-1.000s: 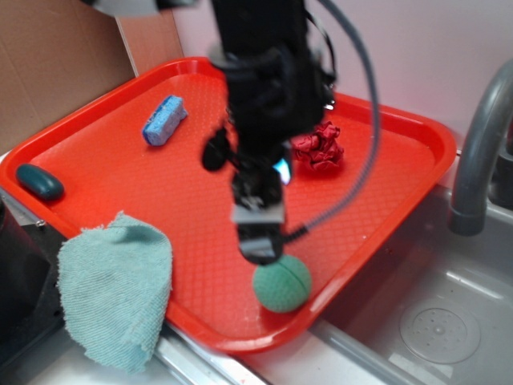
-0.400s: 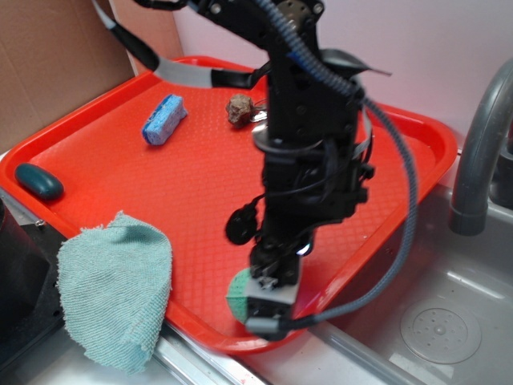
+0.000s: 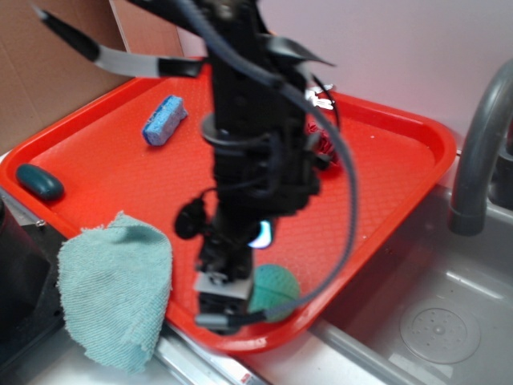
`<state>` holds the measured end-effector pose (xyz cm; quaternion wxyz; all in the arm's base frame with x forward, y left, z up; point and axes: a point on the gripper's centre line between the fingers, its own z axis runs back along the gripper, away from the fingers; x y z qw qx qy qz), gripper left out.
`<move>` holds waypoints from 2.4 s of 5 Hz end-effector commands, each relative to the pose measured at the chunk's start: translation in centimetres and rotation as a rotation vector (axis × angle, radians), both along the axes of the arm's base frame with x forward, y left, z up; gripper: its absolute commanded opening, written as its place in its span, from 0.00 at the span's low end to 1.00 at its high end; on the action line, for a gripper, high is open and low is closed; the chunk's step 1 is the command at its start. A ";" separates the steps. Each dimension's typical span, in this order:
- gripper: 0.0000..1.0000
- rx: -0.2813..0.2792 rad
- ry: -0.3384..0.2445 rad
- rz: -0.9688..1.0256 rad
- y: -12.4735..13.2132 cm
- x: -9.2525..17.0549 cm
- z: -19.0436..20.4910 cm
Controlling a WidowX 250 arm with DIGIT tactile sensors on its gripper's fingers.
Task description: Grab the green ball.
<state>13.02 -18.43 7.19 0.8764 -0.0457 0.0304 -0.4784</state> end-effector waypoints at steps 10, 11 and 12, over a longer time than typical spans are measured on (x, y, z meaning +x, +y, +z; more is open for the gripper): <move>0.00 0.049 -0.101 1.047 17.3 1.9 13.7; 0.00 0.230 -0.130 1.125 18.0 2.2 14.6; 0.00 0.242 -0.169 1.152 16.4 0.0 14.7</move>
